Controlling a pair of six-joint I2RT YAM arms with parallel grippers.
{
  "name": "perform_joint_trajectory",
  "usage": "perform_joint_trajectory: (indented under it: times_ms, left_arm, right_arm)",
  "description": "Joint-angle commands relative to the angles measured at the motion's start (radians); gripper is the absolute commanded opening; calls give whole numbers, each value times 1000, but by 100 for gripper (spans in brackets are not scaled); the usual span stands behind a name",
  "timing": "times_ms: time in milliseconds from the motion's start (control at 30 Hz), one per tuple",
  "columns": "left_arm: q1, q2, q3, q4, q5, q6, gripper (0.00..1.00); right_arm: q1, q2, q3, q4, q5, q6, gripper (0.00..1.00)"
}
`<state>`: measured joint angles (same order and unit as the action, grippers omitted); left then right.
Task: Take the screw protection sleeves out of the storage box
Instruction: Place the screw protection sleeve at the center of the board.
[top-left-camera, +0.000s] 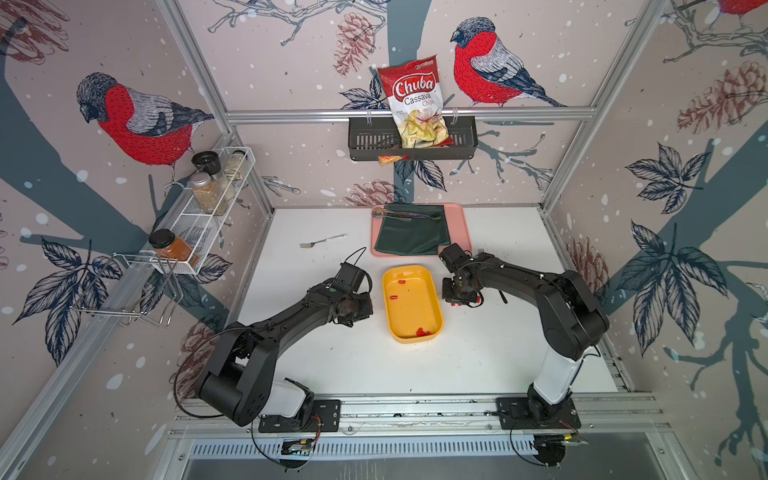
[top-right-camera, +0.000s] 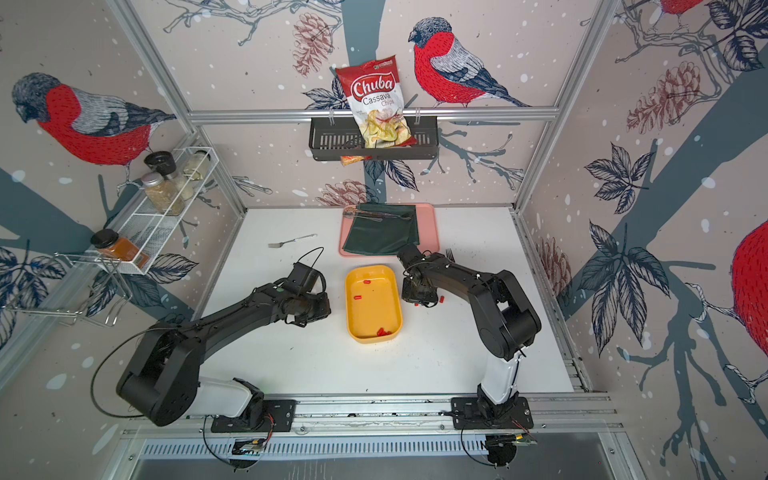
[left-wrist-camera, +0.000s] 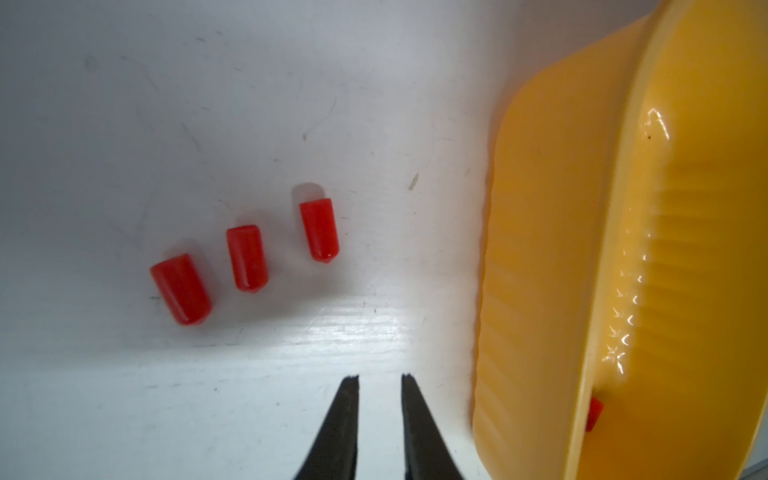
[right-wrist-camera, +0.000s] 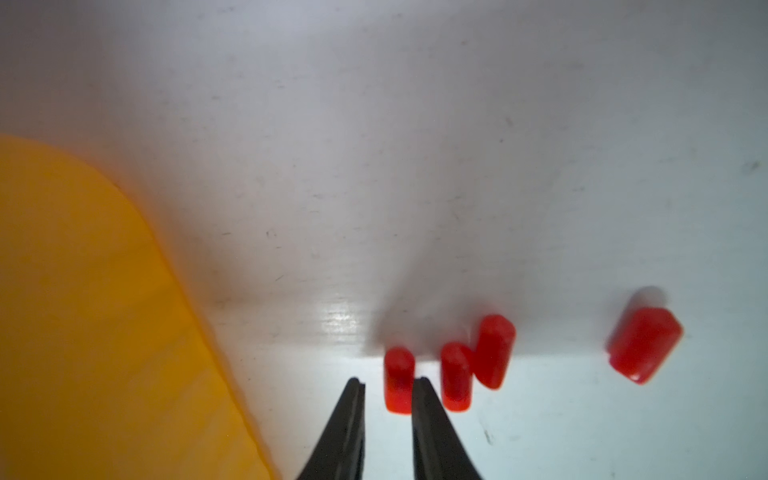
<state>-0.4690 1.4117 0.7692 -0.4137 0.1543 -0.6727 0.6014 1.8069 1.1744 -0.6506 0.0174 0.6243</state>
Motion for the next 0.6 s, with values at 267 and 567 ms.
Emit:
perform_joint_trajectory:
  times_ms: [267,567]
  left_arm:
    - [-1,-21,17,0,5,21,24]
    - [-22,-110,73,35,42,49,31]
  right_arm:
    - [67,-119,167,-110,-4,40,29]
    - [173,-34,232,24,-162,214,31]
